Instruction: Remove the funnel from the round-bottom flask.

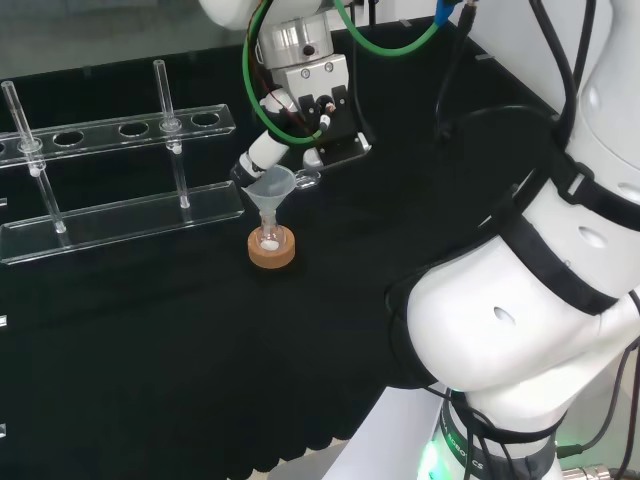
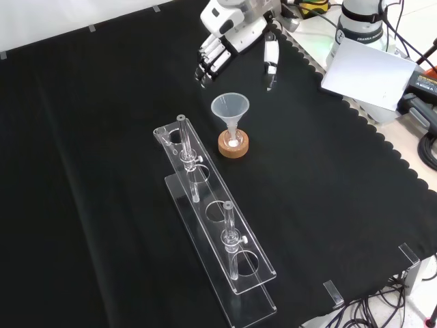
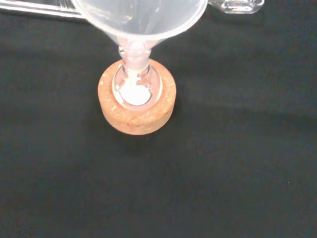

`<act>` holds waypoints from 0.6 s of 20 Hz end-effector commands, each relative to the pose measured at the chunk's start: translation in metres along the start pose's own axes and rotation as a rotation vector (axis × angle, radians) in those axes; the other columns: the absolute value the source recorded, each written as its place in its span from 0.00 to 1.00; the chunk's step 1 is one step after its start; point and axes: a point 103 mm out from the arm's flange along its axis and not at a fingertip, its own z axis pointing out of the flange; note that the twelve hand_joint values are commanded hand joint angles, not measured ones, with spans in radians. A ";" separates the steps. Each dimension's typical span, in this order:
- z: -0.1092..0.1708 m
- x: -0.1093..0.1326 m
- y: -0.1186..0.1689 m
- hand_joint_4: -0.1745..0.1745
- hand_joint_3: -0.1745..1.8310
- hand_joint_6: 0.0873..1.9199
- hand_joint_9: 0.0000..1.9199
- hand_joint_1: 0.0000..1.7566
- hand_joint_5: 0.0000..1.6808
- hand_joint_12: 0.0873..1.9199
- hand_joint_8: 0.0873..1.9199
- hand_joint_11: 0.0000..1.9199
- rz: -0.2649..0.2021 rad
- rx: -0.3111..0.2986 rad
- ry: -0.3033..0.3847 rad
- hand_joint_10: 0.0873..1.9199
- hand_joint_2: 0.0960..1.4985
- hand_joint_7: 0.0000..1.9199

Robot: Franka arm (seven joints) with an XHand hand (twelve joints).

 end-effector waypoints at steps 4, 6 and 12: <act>0.012 0.017 0.009 0.53 0.12 0.00 0.00 0.31 0.00 0.78 0.00 0.09 -0.049 0.055 -0.017 0.42 0.45 0.00; 0.014 0.020 0.012 0.54 0.12 0.00 0.00 0.32 0.00 0.78 0.00 0.09 -0.052 0.066 -0.023 0.41 0.45 0.00; 0.020 0.023 0.019 0.54 0.11 0.00 0.00 0.33 0.00 0.78 0.00 0.09 -0.057 0.075 -0.035 0.39 0.45 0.00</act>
